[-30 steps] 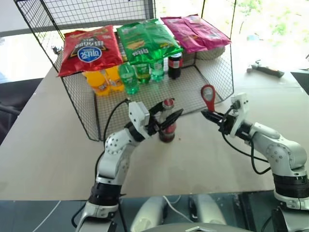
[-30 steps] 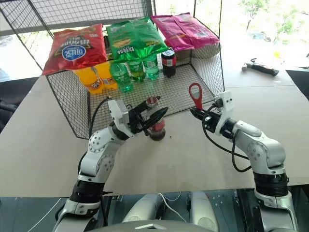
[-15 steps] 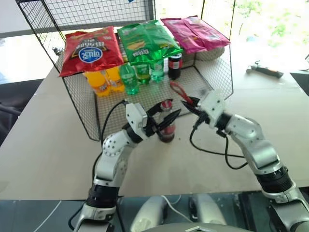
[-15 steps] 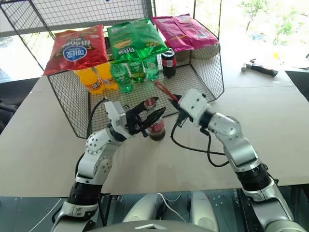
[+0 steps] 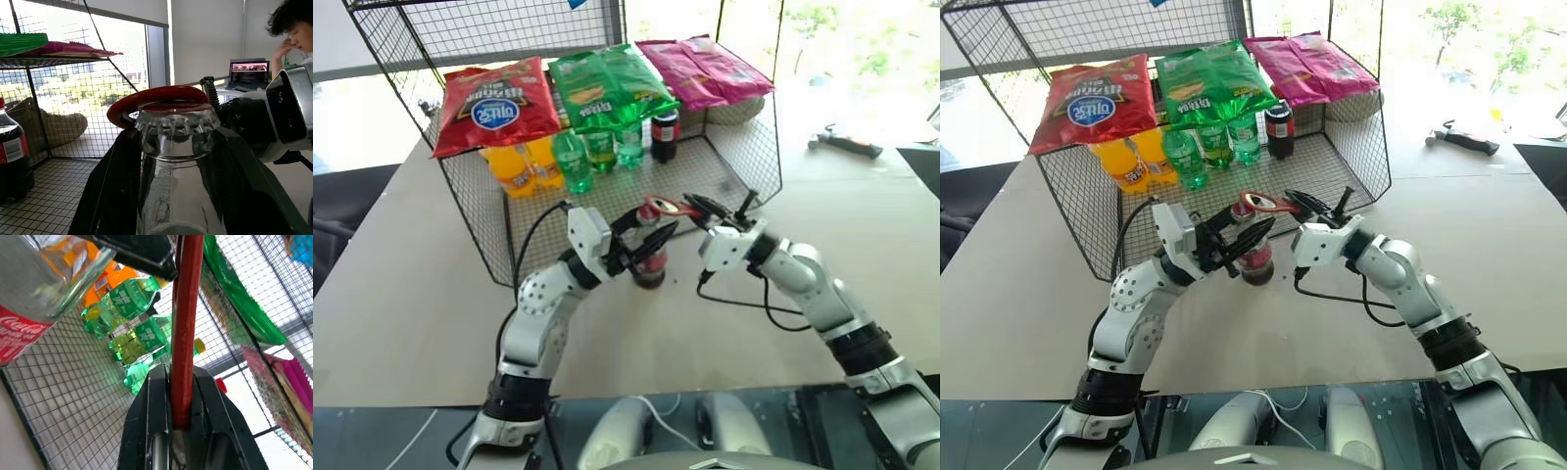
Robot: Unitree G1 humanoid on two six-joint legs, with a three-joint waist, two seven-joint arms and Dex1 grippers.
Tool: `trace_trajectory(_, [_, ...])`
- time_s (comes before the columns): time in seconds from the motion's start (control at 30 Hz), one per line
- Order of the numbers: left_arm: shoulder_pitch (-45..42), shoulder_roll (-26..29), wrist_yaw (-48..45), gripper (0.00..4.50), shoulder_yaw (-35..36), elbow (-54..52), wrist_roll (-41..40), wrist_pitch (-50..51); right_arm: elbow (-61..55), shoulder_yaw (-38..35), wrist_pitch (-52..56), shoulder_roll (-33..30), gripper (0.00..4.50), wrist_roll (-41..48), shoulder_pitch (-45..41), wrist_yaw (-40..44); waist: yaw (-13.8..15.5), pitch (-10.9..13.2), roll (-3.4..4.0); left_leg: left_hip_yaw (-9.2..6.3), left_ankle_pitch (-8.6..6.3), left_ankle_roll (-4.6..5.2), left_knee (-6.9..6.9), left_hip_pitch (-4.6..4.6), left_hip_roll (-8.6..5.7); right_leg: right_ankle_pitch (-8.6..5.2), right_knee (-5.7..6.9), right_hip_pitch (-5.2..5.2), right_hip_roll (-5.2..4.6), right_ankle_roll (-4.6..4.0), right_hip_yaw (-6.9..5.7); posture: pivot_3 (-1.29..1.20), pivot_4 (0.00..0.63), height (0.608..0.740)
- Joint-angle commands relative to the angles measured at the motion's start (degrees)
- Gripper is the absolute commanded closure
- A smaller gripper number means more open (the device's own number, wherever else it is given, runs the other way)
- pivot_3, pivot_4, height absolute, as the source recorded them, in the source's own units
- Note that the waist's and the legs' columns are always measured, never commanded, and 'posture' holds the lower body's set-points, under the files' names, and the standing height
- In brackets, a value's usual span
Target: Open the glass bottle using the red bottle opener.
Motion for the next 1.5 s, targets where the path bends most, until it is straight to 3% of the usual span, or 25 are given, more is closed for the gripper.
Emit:
trace_trajectory(0.03, [0.78, 0.89, -0.02, 2.99, -1.20, 1.58, 0.98, 2.87, 1.35, 1.58, -5.69, 1.47, 4.50, -3.58, -1.92, -2.80, -0.02, -0.03, 0.02, 0.00, 0.00, 0.00, 0.00, 0.01, 0.00, 0.00, 0.00, 0.01, 0.00, 0.00, 0.00, 0.00, 0.150, 0.735])
trace_trajectory(0.37, [0.85, 1.02, 0.28, 2.99, -1.39, 1.68, 1.07, 3.90, 6.70, 3.07, -14.74, -1.18, 4.50, -7.09, -2.16, -3.38, -0.02, -0.12, 0.10, 0.02, 0.00, 0.00, -0.03, 0.19, 0.00, 0.00, 0.00, 0.16, 0.02, -0.01, 0.03, 0.00, 0.150, 0.735])
trace_trajectory(0.47, [0.91, 1.17, 0.34, 2.99, -1.51, 1.86, 1.22, 4.25, 8.01, 4.13, -16.12, -1.17, 4.50, -8.01, -3.01, -2.81, -0.06, -0.12, 0.11, 0.01, -0.01, 0.01, -0.20, 0.87, 0.03, -0.03, -0.14, 0.87, 0.04, -0.01, 0.03, 0.00, 0.150, 0.735])
trace_trajectory(1.03, [0.06, 1.40, 0.94, 2.99, -2.17, 2.29, 1.63, 6.13, 18.47, 8.25, -19.84, 5.40, 4.50, -13.97, -5.76, -5.77, -0.12, -0.61, 0.63, 0.01, 0.00, -0.01, -0.19, 0.99, 0.06, -0.03, -0.16, 0.93, 0.09, -0.01, 0.07, 0.00, 0.150, 0.735])
trace_trajectory(1.5, [0.11, 1.66, 0.88, 2.99, -2.26, 2.45, 1.63, 6.99, 17.75, 7.52, -25.33, -0.47, 4.50, -23.24, -13.38, -12.69, -0.13, -0.63, 0.67, 0.01, 0.01, -0.02, -0.25, 1.06, 0.07, -0.04, -0.16, 1.00, 0.10, -0.01, 0.08, 0.00, 0.150, 0.735])
